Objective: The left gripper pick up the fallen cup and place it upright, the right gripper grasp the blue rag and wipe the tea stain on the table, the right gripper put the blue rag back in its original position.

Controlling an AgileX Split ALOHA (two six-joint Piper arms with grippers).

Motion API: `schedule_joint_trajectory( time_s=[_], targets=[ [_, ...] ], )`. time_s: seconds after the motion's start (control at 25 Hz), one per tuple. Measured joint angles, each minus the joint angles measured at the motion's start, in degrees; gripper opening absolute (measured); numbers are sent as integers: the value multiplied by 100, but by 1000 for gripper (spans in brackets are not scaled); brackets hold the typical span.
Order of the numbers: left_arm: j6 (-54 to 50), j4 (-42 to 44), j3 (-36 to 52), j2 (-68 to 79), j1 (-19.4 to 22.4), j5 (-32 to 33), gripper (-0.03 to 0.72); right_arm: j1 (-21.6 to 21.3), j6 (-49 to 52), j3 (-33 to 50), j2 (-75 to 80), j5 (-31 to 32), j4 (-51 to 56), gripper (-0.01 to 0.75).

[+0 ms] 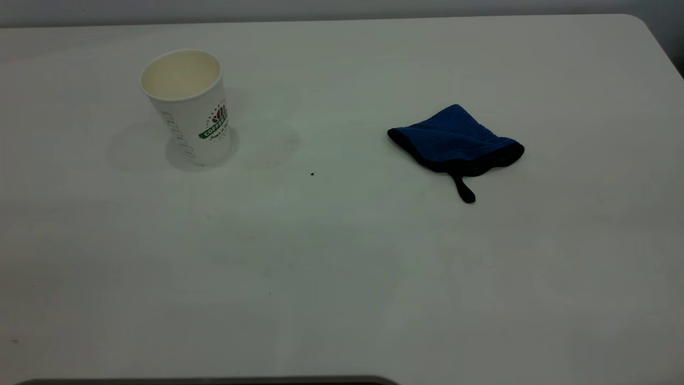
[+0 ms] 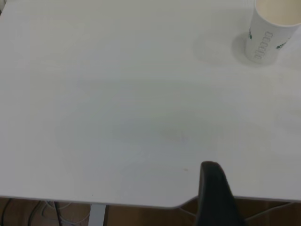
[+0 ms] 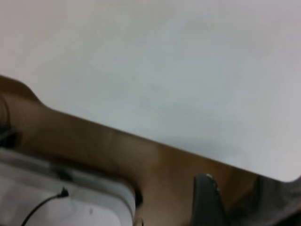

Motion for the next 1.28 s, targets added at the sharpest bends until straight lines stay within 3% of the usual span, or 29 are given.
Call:
schedule_joint_trajectory(
  time_s=[0.12,0.36,0.48,0.68,0.84,1.12,1.28],
  targets=[
    [0,0,0,0,0,0,480,0,24,406,-1215,125,0,516],
    [0,0,0,0,0,0,480,-11,44,391,-2854,542,-15,516],
    [0,0,0,0,0,0,480,-123,73,345,-3021,602,-217,516],
    [5,0,0,0,0,0,480,-657,174,345,-3062,593,-305,516],
    [5,0,0,0,0,0,480,-765,77,562,-3062,63,-305,516],
    [5,0,0,0,0,0,480,-1330,-1,597,-3062,-15,-305,516],
    [5,0,0,0,0,0,480,-1381,-1,597,-3062,-21,-305,516]
  ],
)
